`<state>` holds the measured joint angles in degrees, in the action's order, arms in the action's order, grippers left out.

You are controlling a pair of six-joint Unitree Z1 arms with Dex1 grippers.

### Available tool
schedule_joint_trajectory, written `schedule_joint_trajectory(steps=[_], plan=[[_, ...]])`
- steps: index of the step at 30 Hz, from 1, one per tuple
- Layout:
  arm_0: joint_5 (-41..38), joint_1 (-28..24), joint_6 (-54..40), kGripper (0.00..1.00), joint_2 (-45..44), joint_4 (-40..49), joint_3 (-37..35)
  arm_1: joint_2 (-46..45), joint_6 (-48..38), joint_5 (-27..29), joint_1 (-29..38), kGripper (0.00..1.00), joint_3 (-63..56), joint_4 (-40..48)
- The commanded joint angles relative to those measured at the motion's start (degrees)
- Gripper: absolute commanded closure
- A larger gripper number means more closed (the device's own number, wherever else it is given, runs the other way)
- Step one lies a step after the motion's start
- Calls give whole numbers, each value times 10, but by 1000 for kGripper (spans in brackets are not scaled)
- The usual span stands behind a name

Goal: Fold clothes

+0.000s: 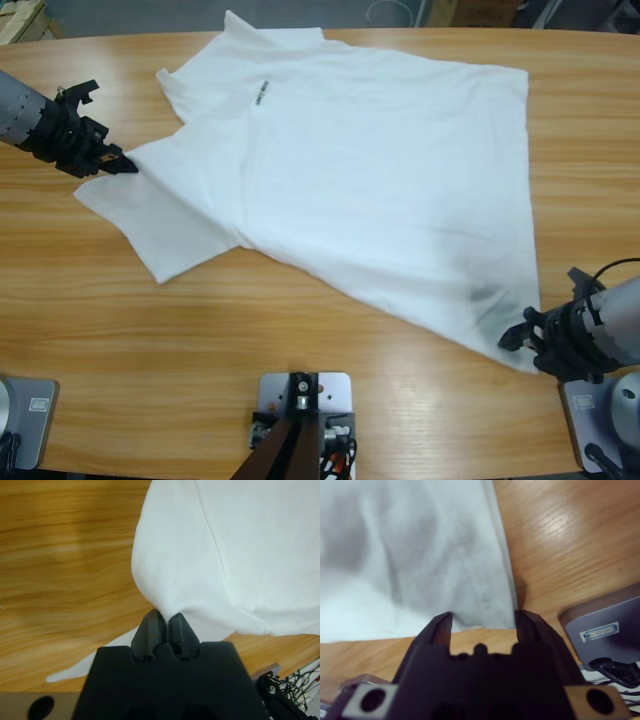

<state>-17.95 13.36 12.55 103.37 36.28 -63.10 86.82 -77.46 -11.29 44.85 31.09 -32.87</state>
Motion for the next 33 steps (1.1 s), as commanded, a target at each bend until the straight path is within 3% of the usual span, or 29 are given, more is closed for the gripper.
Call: schedule_joint_trajectory(steps=[1, 8, 12, 14, 29, 33], plan=[[-9, -6, -6, 1000, 20, 10, 7, 37, -5, -20, 8, 492, -4, 20], [-9, -9, -8, 1000, 21, 10, 7, 34, -7, -20, 8, 540, -6, 20], [-9, -9, -9, 1000, 22, 10, 6, 29, -9, -17, 8, 903, -8, 19], [-9, -9, -9, 1000, 21, 10, 6, 26, -9, -14, 8, 997, -8, 18], [-9, -8, -10, 1000, 19, 12, 6, -23, -4, 21, 8, 1000, -4, 1], [-9, -8, -10, 1000, 12, 18, 2, -29, 28, 29, 8, 1000, 33, -43]])
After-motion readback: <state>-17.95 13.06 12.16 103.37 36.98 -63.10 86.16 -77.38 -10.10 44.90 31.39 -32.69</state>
